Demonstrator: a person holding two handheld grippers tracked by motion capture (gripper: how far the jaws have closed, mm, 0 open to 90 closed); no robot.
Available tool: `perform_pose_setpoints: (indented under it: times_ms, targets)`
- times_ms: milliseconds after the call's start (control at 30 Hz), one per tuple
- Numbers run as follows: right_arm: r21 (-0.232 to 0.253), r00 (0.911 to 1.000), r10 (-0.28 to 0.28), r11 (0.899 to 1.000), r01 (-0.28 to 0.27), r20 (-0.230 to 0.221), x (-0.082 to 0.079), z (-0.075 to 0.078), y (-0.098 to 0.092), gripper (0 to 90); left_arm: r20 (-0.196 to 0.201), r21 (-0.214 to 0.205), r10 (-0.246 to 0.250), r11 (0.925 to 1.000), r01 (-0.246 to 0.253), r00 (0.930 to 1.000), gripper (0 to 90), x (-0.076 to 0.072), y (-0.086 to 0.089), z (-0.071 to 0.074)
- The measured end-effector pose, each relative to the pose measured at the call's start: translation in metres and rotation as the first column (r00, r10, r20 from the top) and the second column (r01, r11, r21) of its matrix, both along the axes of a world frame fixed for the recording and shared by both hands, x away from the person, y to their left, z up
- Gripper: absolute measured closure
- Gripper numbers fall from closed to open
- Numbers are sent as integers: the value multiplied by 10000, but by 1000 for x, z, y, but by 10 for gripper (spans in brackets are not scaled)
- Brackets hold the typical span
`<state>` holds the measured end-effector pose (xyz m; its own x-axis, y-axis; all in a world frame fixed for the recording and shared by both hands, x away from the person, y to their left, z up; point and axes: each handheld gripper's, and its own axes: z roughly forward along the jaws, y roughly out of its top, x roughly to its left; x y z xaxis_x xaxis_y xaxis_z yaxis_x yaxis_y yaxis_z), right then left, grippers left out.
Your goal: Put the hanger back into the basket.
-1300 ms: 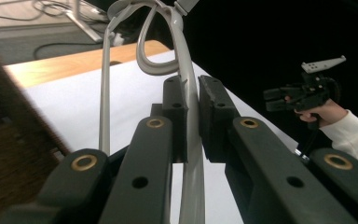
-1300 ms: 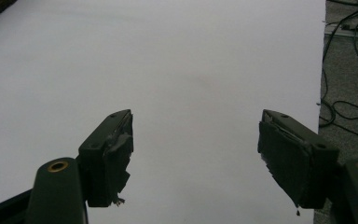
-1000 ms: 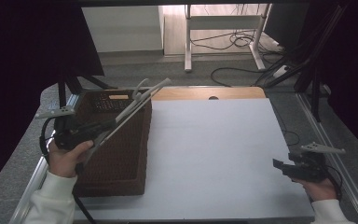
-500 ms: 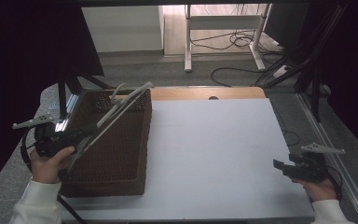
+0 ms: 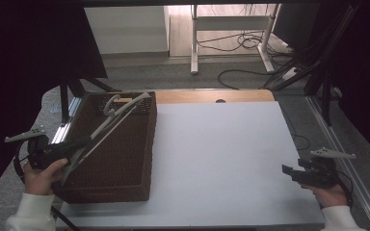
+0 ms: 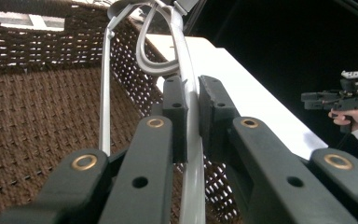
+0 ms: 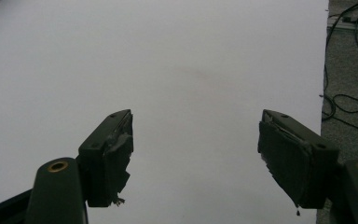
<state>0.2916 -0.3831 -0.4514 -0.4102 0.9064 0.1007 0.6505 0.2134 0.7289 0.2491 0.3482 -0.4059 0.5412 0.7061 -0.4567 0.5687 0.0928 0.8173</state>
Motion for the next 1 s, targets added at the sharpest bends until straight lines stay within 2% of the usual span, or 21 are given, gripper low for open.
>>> perform_pose_setpoints:
  times_ms: [200, 233, 267, 300, 333, 367, 400, 433, 467, 567, 600, 633, 700, 767, 833, 867, 933, 1000]
  targets:
    - [-6, 10000, 42, 10000, -42, -70, 1, -1, 1, 271, -173, 189, -211, 9996, 214, 9996, 826, 6, 1, -8]
    - [-20, 10000, 49, 10000, -49, -76, 0, -1, 1, 271, -245, 221, -234, 9995, 239, 9994, 826, 7, 2, -10]
    - [-15, 10000, 56, 10000, -56, -78, 1, -1, 2, 271, -489, 249, -252, 9993, 264, 9985, 826, 11, 3, -15]
    - [-15, 10000, 56, 10000, -56, -78, 1, -1, 2, 271, -489, 249, -252, 9993, 264, 9985, 826, 11, 3, -15]
    - [-6, 10000, 52, 10000, -52, -78, 1, -1, 1, 271, -757, 325, -250, 9991, 275, 9968, 826, 13, 3, -20]
    - [-6, 10000, 52, 10000, -52, -78, 1, -1, 1, 271, -757, 325, -250, 9991, 275, 9968, 826, 13, 3, -20]
    - [-7, 10000, 43, 10000, -43, -81, 1, -2, 1, 271, -1186, 535, -277, 9980, 343, 9926, 825, 18, 2, -26]
    - [-7, 10000, 43, 10000, -43, -81, 1, -2, 1, 271, -1186, 535, -277, 9980, 343, 9926, 825, 18, 2, -26]
    - [-22, 9999, 52, 10000, -52, -102, 1, -2, 0, 271, -1651, 579, -297, 9975, 397, 9858, 825, 22, 0, -32]
    - [-20, 9999, 53, 10000, -53, -107, 1, -2, 0, 271, -1674, 693, -319, 9966, 440, 9854, 824, 23, 0, -31]
    - [-10, 9999, 53, 10000, -53, -102, 1, -2, 1, 271, -2042, 757, -476, 9951, 642, 9778, 823, 26, -1, -33]
    - [-10, 9999, 53, 10000, -53, -102, 1, -2, 1, 271, -2042, 757, -476, 9951, 642, 9778, 820, 26, -1, -33]
    - [-2, 9999, 71, 10000, -71, -101, 1, -2, 1, 270, -2520, 986, -581, 9915, 853, 9660, 817, 31, -3, -34]
    - [-15, 9999, 92, 10000, -92, -107, 1, -2, 1, 270, -2696, 1175, -603, 9885, 949, 9611, 809, 33, -5, -34]
    - [-5, 9999, 97, 10000, -98, -119, 1, -2, 1, 270, -2665, 1292, -433, 9884, 803, 9629, 804, 34, -5, -34]
    - [2, 9999, 80, 10000, -80, -119, 1, -2, 1, 269, -2785, 1243, -303, 9900, 673, 9599, 795, 35, -4, -35]
    - [1, 9999, 80, 10000, -80, -109, 1, -2, 1, 269, -2840, 1225, -254, 9905, 626, 9585, 785, 36, -3, -36]
    - [3, 9999, 84, 10000, -84, -116, 1, -2, 1, 269, -2777, 1265, -200, 9903, 572, 9605, 769, 36, -3, -35]
